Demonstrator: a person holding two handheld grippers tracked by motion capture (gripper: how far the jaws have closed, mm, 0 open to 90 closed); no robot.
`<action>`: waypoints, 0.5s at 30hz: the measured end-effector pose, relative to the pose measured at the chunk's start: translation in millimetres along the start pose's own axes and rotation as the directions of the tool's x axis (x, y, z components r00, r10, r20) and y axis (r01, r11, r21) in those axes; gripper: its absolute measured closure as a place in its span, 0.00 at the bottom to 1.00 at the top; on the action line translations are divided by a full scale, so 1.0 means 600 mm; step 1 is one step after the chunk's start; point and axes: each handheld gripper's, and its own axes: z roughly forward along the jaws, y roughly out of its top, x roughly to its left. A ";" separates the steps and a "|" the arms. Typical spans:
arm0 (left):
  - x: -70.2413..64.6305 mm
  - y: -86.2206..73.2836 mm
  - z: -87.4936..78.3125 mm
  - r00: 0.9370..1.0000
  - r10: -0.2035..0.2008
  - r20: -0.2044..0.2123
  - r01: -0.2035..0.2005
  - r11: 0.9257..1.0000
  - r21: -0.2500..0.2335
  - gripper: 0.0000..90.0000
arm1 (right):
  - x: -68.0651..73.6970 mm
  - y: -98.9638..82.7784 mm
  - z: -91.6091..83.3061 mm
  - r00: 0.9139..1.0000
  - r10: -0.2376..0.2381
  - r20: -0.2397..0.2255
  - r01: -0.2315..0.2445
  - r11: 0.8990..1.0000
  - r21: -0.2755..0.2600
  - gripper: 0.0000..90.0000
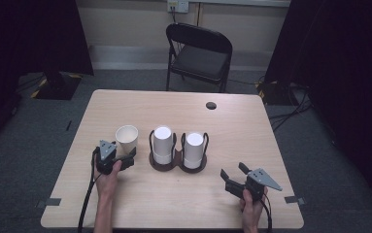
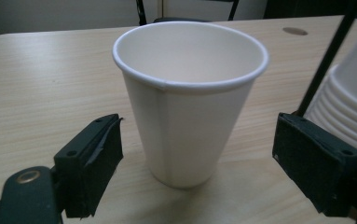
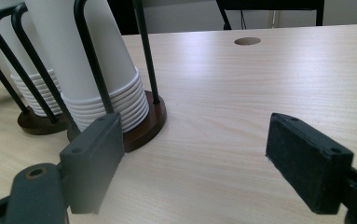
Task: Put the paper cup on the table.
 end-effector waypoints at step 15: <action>-0.057 0.005 -0.060 0.997 0.061 0.044 -0.057 0.994 -0.095 0.18 | -0.001 0.000 0.000 1.000 0.004 0.001 -0.004 1.000 -0.003 0.20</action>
